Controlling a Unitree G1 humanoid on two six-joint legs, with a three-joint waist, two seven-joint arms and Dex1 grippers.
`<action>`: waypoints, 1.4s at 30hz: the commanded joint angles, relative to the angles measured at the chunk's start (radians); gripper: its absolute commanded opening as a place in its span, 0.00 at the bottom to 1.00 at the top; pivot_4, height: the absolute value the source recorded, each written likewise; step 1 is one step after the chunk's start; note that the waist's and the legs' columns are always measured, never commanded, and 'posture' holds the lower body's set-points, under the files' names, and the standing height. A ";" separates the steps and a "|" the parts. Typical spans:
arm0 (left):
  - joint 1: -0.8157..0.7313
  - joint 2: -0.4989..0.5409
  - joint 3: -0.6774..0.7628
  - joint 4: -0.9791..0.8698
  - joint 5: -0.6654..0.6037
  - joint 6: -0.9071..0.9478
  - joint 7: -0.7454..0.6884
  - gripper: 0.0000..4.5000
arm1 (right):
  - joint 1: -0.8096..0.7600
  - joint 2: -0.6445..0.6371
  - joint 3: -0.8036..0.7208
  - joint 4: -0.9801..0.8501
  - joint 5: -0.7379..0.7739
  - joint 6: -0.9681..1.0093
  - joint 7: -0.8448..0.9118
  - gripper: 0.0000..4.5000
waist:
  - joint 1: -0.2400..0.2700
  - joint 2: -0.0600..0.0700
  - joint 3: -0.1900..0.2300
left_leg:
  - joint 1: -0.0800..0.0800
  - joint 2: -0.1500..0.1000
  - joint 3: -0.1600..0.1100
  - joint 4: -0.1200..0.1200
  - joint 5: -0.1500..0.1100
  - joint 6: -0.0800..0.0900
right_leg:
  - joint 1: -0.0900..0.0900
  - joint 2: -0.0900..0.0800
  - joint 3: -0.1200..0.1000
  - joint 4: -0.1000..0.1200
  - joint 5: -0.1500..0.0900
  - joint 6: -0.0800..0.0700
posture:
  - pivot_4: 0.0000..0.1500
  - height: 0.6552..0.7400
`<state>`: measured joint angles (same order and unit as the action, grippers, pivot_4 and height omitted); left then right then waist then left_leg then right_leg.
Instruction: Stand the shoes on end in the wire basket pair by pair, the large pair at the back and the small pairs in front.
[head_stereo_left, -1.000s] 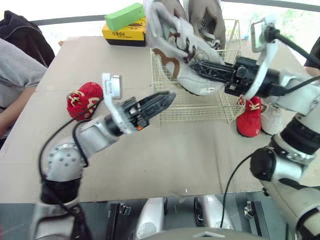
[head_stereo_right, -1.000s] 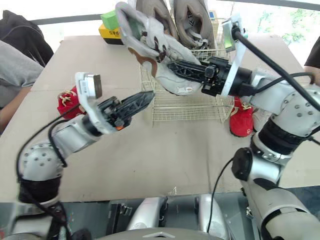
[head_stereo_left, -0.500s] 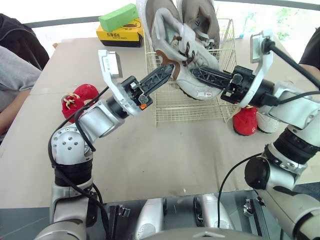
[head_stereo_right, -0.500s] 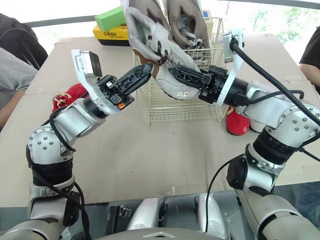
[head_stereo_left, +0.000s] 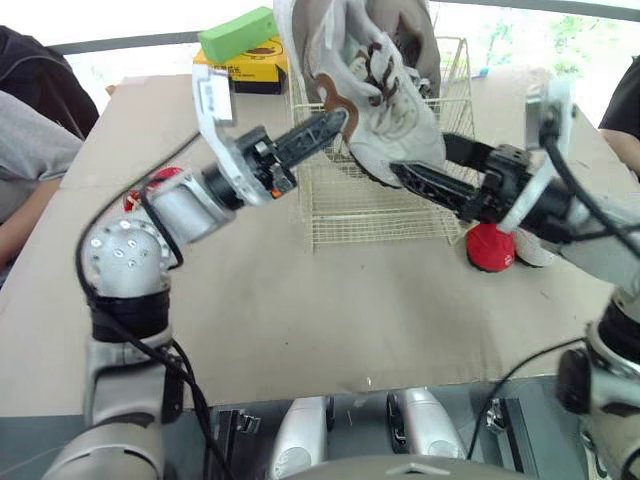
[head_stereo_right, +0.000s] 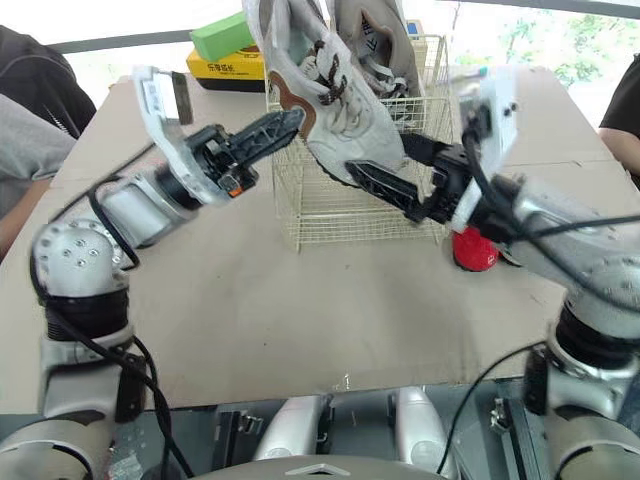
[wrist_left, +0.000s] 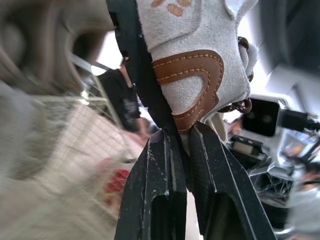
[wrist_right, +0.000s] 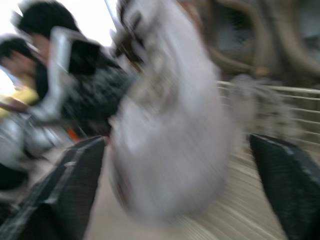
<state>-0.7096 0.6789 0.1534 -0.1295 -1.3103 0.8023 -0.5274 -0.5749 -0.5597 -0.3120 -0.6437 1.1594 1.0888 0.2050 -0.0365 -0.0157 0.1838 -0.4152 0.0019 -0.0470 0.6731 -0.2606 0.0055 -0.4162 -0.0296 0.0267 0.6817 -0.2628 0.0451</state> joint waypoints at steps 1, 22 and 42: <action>-0.060 0.041 0.000 0.041 0.161 -0.100 -0.161 0.00 | 0.117 -0.091 -0.029 -0.109 -0.154 -0.190 0.188 0.98 | 0.000 0.000 0.000 | 0.000 0.000 0.000 0.000 0.000 0.000 | 0.000 0.000 0.000 -0.001 0.000 0.000 | 1.00 1.00; -0.177 -0.074 -0.107 0.472 0.876 -0.885 -0.573 0.00 | 0.616 -0.170 -0.171 -0.217 -0.277 -0.542 0.432 0.98 | 0.024 0.000 0.000 | 0.002 0.001 -0.003 0.000 0.000 0.000 | 0.004 -0.001 -0.001 -0.003 0.000 0.000 | 1.00 1.00; -0.192 -0.048 -0.123 0.632 0.995 -0.884 -0.725 0.22 | 0.610 -0.180 -0.099 -0.211 -0.290 -0.552 0.400 1.00 | 0.023 -0.001 0.000 | 0.001 0.001 -0.003 0.002 0.000 0.000 | 0.005 -0.001 -0.003 -0.002 0.000 0.000 | 1.00 1.00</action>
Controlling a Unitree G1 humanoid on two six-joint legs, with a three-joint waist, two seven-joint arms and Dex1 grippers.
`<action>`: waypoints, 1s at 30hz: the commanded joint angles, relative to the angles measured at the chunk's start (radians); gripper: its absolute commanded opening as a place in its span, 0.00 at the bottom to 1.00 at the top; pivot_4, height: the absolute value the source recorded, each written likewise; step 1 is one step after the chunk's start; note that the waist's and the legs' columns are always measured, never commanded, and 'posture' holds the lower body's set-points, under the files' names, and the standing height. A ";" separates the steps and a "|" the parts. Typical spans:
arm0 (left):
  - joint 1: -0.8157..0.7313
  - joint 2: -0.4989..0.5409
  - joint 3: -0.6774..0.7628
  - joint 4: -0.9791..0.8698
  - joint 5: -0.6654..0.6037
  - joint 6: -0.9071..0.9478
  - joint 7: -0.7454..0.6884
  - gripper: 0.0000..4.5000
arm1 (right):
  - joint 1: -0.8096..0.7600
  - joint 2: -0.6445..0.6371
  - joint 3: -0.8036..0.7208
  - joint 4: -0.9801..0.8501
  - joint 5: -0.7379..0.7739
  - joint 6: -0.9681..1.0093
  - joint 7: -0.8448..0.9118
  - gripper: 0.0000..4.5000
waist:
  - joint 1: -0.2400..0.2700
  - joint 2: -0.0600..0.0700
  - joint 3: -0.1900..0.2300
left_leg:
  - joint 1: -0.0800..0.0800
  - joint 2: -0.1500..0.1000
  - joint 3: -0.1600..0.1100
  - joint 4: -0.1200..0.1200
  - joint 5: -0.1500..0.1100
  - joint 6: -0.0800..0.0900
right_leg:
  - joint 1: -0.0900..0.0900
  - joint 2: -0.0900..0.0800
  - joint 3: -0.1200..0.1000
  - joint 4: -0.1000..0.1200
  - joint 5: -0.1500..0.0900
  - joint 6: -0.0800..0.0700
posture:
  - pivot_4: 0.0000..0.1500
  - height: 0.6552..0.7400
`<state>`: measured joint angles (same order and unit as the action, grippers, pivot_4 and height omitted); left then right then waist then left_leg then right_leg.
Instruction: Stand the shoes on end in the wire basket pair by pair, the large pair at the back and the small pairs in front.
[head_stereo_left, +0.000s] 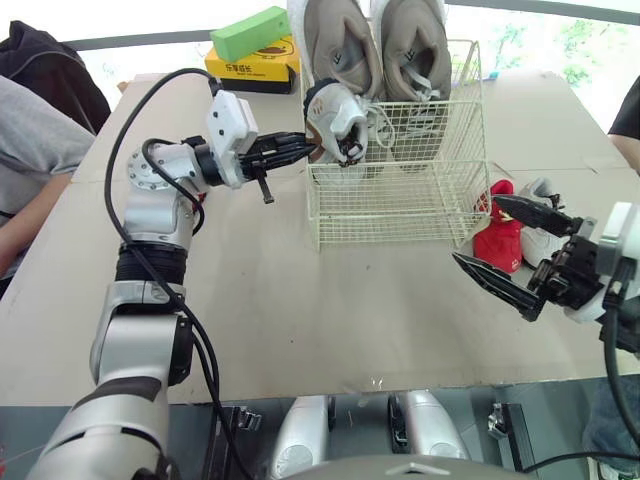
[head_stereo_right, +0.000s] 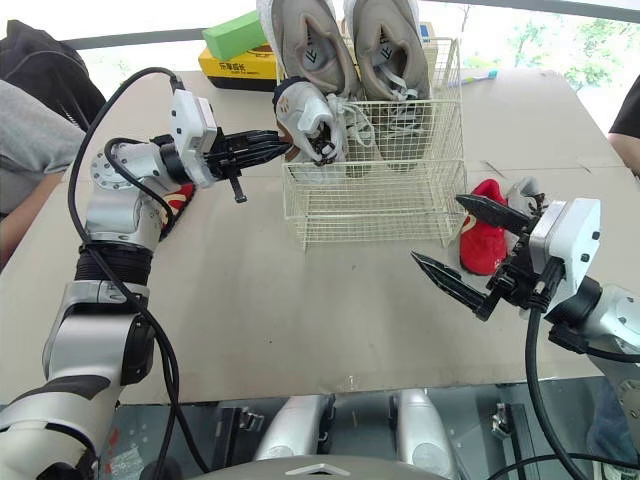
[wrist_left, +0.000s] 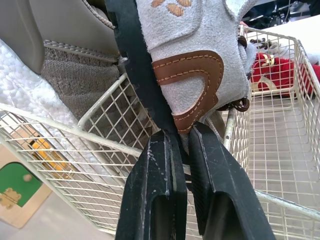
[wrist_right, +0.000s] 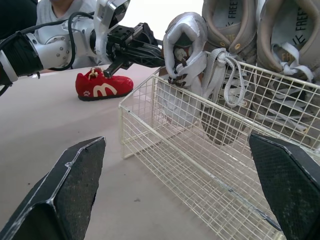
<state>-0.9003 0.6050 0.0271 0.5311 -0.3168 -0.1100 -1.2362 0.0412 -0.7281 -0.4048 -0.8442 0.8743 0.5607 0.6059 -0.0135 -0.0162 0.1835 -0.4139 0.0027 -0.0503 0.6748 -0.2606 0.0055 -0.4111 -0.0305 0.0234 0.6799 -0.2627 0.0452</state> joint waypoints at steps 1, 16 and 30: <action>0.005 0.032 0.013 -0.036 0.000 0.036 -0.010 0.28 | -0.006 -0.013 -0.004 -0.008 -0.005 -0.021 -0.001 1.00 | 0.000 0.000 0.000 | 0.000 0.000 0.000 0.000 0.000 0.000 | 0.000 0.000 0.000 0.000 0.000 0.000 | 1.00 1.00; 0.383 0.089 0.194 -0.754 -0.406 0.644 0.215 0.70 | -0.058 -0.047 -0.015 0.193 -0.120 0.096 -0.163 1.00 | 0.010 0.000 0.000 | 0.000 0.002 -0.006 0.003 0.000 0.000 | 0.001 -0.002 -0.001 0.000 0.000 0.000 | 1.00 1.00; 0.464 -0.016 0.037 -1.070 -0.658 0.871 0.351 0.70 | -0.512 -0.291 0.187 0.865 -0.223 0.562 -0.224 1.00 | -0.005 0.002 -0.002 | 0.002 0.002 0.004 0.004 0.000 0.000 | 0.002 0.002 0.003 0.002 0.000 0.000 | 1.00 1.00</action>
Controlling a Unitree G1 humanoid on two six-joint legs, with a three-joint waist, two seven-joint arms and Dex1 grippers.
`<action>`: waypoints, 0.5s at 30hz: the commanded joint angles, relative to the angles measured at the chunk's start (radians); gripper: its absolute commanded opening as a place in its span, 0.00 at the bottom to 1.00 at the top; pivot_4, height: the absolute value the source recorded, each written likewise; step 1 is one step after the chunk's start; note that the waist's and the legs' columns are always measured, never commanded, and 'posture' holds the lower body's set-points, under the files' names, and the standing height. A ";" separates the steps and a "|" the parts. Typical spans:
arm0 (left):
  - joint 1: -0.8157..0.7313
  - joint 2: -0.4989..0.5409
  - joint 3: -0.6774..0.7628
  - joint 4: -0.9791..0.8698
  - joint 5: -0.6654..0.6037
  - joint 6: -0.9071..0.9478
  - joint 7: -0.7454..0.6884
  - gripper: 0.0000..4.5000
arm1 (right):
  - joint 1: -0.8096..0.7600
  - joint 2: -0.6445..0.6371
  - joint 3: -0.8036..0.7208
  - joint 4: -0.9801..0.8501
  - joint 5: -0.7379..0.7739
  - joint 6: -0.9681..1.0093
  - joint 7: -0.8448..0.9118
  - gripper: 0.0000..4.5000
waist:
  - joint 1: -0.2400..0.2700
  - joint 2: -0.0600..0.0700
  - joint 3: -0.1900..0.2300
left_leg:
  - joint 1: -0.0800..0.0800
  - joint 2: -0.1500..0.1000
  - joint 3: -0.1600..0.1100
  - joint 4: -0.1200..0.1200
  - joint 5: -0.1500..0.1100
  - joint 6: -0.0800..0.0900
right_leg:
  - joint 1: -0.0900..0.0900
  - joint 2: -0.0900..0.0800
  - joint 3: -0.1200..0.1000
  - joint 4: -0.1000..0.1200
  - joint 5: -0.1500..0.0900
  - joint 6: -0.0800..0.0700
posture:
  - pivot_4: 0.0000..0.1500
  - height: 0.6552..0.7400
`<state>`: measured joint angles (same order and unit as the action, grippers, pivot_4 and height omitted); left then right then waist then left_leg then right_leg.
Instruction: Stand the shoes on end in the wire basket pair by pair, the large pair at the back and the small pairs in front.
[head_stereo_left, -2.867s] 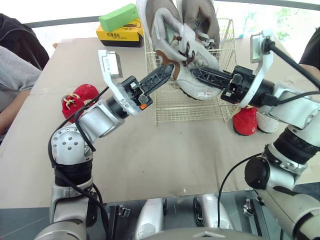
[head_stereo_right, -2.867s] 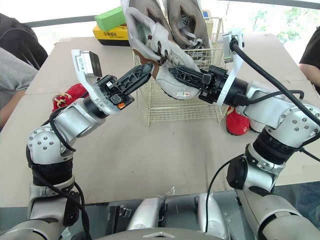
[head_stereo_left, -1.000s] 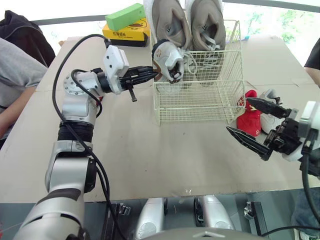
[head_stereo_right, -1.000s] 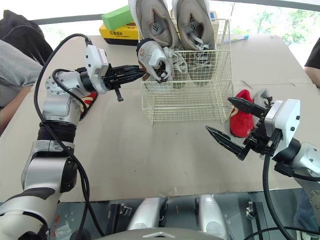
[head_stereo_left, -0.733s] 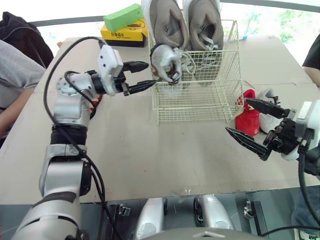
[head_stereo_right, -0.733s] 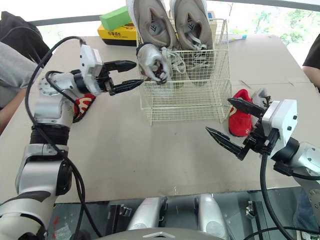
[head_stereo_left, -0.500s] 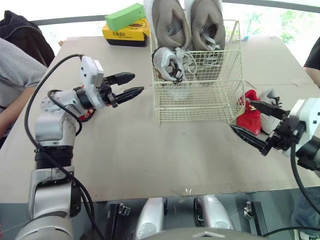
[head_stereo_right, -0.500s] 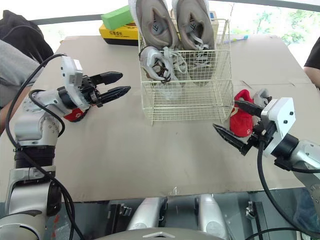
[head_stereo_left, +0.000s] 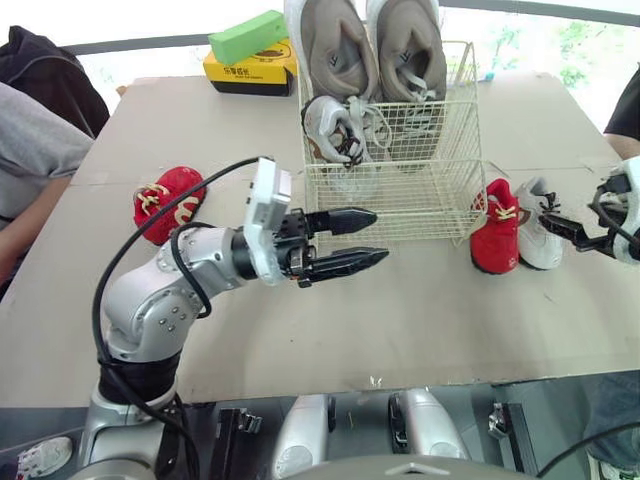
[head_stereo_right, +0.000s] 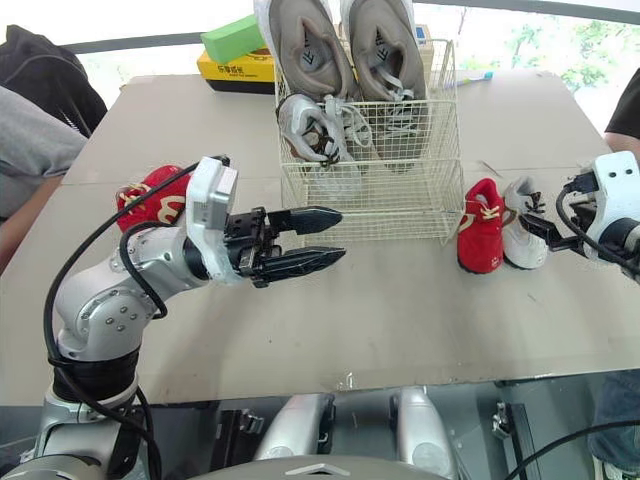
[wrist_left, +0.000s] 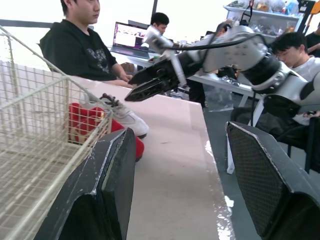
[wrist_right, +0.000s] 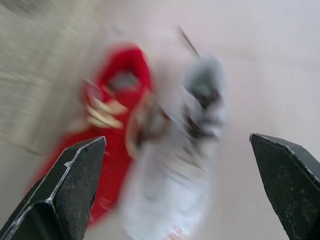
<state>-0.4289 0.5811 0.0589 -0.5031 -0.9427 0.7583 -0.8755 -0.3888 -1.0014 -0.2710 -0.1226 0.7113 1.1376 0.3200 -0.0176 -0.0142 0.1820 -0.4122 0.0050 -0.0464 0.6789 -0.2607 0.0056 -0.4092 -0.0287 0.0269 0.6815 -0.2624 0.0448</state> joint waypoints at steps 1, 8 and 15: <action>-0.008 0.010 -0.008 -0.039 -0.027 0.001 -0.015 0.70 | -0.113 -0.019 0.072 0.201 -0.077 -0.027 0.090 1.00 | -0.001 0.001 0.000 | 0.000 0.000 0.001 0.000 0.000 0.000 | 0.000 0.000 0.001 0.000 0.000 0.000 | 1.00 1.00; -0.002 0.028 0.004 -0.044 0.000 -0.034 -0.004 0.70 | -0.345 -0.020 0.232 0.622 -0.241 -0.169 0.330 1.00 | 0.004 0.001 0.000 | -0.001 0.000 0.006 0.000 -0.001 0.001 | -0.002 -0.001 0.003 -0.002 0.000 0.000 | 1.00 1.00; 0.038 0.028 0.030 -0.065 -0.022 -0.043 0.032 0.70 | -0.433 -0.037 0.252 0.771 -0.316 -0.196 0.486 1.00 | 0.004 0.002 0.000 | -0.001 0.001 0.008 0.000 -0.001 0.002 | -0.002 -0.003 0.003 -0.002 0.000 0.001 | 1.00 1.00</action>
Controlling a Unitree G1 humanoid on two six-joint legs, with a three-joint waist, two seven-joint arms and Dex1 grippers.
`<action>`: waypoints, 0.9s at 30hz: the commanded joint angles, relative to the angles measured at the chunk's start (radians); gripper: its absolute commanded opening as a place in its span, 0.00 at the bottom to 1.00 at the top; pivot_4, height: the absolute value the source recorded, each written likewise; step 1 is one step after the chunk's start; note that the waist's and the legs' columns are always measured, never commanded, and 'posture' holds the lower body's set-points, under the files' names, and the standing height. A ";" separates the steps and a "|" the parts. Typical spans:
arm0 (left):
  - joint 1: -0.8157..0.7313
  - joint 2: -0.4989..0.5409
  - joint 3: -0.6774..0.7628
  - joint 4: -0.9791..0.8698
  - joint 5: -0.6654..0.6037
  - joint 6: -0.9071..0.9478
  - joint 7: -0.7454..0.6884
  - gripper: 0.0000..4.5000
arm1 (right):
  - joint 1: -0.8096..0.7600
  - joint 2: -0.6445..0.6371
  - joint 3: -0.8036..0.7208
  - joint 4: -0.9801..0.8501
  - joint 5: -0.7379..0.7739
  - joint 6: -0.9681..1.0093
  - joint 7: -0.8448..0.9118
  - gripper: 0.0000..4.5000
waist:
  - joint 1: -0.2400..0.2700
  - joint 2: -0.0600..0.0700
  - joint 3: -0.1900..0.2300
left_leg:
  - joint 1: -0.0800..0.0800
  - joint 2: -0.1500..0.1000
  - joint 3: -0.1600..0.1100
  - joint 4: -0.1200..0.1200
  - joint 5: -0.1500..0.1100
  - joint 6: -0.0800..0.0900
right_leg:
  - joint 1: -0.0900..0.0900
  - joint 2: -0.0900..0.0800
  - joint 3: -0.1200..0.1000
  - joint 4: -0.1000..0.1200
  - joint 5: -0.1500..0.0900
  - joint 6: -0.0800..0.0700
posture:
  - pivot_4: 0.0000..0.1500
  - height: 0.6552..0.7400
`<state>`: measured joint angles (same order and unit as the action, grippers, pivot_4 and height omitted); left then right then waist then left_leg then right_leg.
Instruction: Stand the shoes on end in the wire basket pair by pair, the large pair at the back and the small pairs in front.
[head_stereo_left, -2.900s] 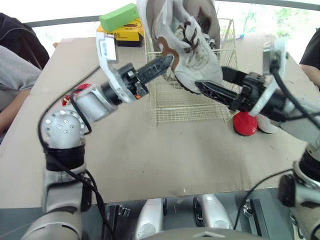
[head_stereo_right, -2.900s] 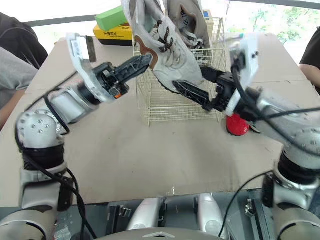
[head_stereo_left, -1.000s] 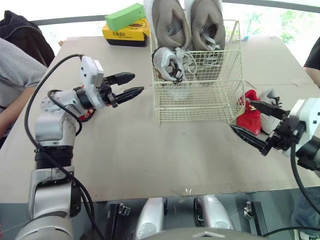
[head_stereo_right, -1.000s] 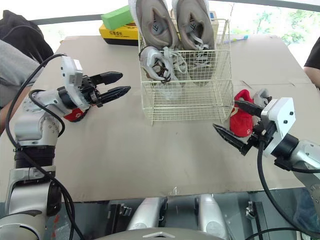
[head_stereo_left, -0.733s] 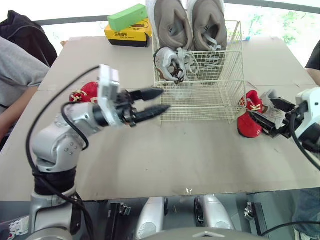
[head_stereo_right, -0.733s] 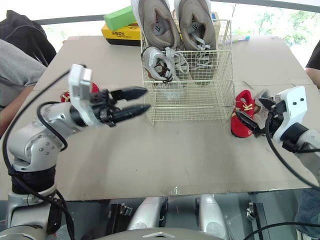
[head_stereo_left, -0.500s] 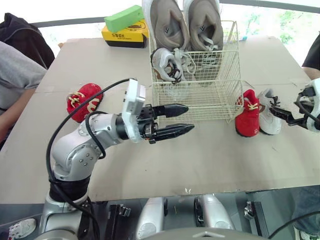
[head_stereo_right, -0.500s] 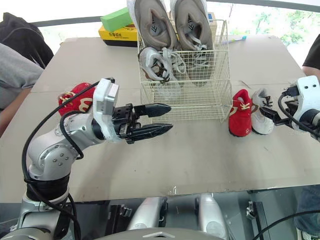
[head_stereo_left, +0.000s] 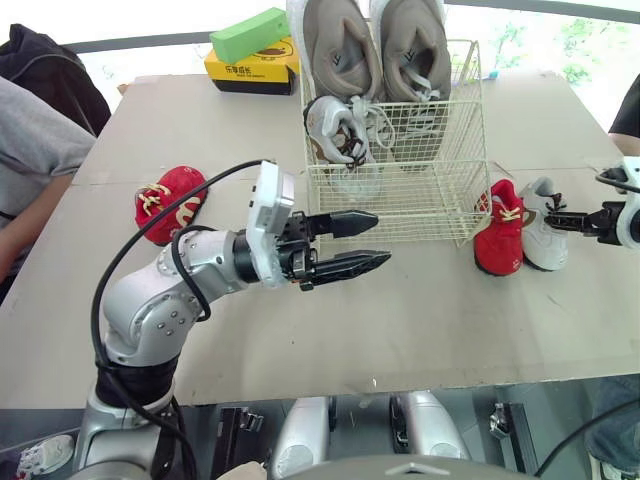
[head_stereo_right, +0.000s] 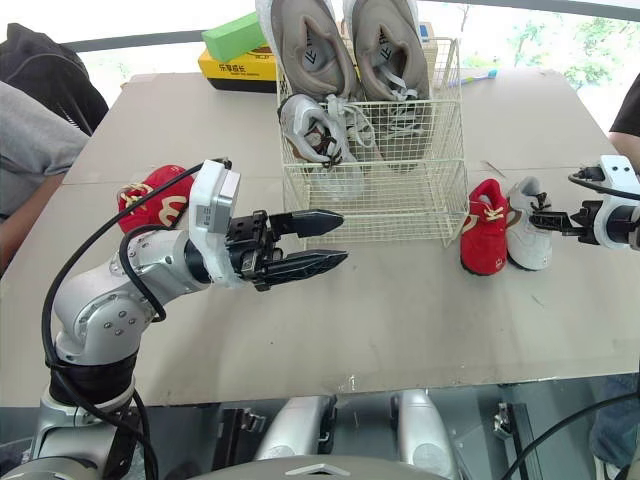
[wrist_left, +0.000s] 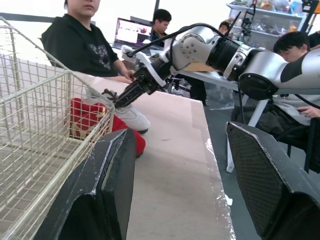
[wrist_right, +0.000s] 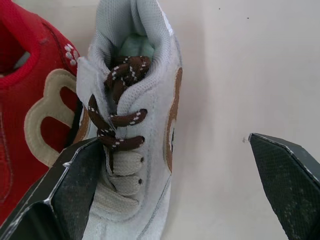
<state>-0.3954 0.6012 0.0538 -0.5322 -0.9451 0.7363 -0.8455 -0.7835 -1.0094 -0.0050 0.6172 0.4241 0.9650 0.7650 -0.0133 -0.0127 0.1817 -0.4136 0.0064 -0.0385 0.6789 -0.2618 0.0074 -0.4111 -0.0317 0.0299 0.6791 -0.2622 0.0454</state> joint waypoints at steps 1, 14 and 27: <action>0.009 0.011 0.038 -0.036 -0.022 -0.022 -0.002 0.70 | -0.053 -0.027 -0.017 0.053 -0.038 -0.026 0.053 1.00 | 0.000 0.000 0.000 | 0.000 0.000 0.000 0.000 0.000 0.000 | 0.000 0.000 0.000 0.000 0.000 0.000 | 1.00 1.00; 0.042 0.010 -0.003 -0.061 0.020 -0.047 -0.003 0.71 | -0.139 0.043 0.025 0.200 -0.157 -0.085 0.209 0.00 | -0.002 0.000 0.000 | 0.001 0.000 0.002 0.000 0.000 0.000 | 0.000 0.000 0.002 0.000 0.001 0.001 | 1.00 1.00; 0.019 -0.006 -0.012 -0.013 0.020 -0.051 -0.006 0.71 | 0.207 0.154 -0.671 -0.505 0.146 -0.111 -0.020 0.00 | 0.000 0.003 0.000 | 0.000 0.001 0.000 0.001 0.000 0.000 | 0.000 0.001 0.000 0.001 0.001 0.002 | 1.00 1.00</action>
<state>-0.3632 0.5994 0.0283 -0.5329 -0.9077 0.6926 -0.8515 -0.5694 -0.8535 -0.5474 0.2687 0.4975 0.8781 0.7949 -0.0136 -0.0100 0.1819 -0.4135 0.0066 -0.0372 0.6791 -0.2618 0.0076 -0.4116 -0.0305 0.0319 0.6802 -0.2612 0.0472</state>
